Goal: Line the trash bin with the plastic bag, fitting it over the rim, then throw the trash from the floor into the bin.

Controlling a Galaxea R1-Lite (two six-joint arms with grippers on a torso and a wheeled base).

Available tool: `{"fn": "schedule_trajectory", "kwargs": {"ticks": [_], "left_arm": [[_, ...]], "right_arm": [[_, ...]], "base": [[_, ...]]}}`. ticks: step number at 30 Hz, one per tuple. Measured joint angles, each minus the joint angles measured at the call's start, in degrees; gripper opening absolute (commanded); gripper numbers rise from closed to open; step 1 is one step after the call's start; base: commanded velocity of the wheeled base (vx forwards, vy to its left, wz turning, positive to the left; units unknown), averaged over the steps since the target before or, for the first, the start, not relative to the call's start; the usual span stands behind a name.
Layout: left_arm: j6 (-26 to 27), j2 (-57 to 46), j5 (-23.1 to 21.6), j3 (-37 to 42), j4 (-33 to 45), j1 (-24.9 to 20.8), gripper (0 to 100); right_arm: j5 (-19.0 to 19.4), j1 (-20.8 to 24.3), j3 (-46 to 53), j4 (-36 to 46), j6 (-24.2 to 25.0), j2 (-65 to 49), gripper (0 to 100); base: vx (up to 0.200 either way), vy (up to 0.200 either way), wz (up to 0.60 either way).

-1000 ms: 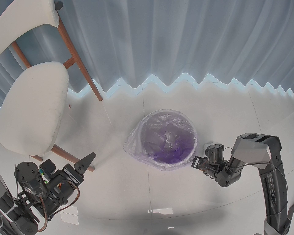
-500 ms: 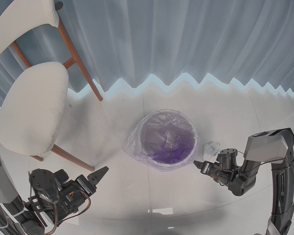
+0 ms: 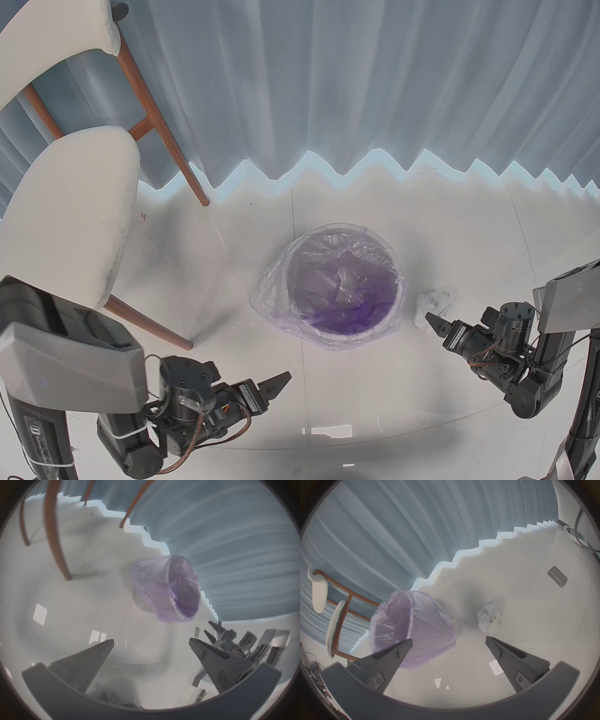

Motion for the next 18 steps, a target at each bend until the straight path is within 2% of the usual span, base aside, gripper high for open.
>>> {"fn": "schedule_trajectory", "kwargs": {"ticks": [6,13,18], "left_arm": [[8.6,8.0,-2.6,-10.4,0.1,1.7,100],[19.0,14.0,-3.5,-16.5,0.2,3.5,100],[20.9,15.6,-3.7,-20.4,1.2,3.8,100]], "right_arm": [[-0.1,-0.2,0.9,0.0,0.7,-2.7,100],[-0.1,-0.3,0.8,0.0,1.7,-3.8,100],[-0.1,-0.2,0.6,0.0,1.9,-3.8,100]], "base": [[0.0,0.0,0.0],[0.0,0.0,0.0],[0.0,0.0,0.0]]}}
